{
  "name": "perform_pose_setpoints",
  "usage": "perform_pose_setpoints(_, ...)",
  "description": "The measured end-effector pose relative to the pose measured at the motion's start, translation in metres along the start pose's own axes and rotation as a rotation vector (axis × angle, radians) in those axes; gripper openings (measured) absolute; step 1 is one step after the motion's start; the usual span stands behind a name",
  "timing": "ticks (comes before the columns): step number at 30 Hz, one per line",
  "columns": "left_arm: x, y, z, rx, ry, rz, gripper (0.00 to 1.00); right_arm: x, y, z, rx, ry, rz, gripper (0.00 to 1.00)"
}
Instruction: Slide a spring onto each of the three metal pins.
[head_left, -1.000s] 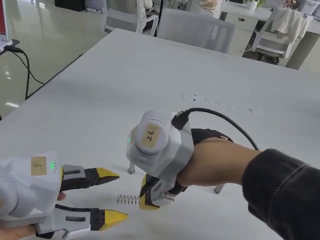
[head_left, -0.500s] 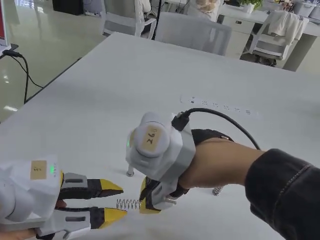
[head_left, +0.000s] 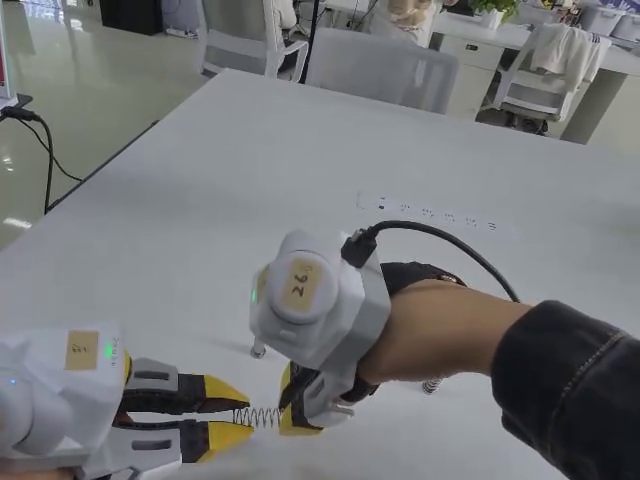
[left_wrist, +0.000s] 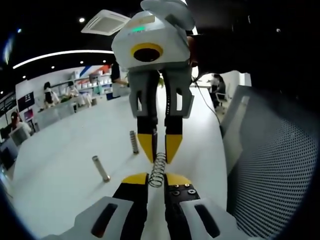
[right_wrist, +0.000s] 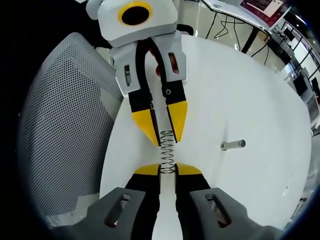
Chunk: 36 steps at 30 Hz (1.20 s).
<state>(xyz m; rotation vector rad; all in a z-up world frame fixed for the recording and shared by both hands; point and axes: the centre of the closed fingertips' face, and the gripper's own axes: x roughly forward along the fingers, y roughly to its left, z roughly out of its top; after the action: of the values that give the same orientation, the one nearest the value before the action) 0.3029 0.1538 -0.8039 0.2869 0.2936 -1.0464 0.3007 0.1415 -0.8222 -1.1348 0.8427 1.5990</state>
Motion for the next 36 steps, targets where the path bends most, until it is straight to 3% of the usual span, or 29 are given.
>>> perform_pose_setpoints(17, -0.001, -0.002, -0.003, 0.008, 0.015, -0.004, 0.02, -0.016, 0.002, 0.013, -0.026, -0.012, -0.026, 0.07)
perform_pose_setpoints(36, -0.001, -0.003, 0.0, 0.006, 0.004, -0.003, 0.02, -0.03, 0.004, 0.041, -0.056, -0.081, -0.043, 0.07)
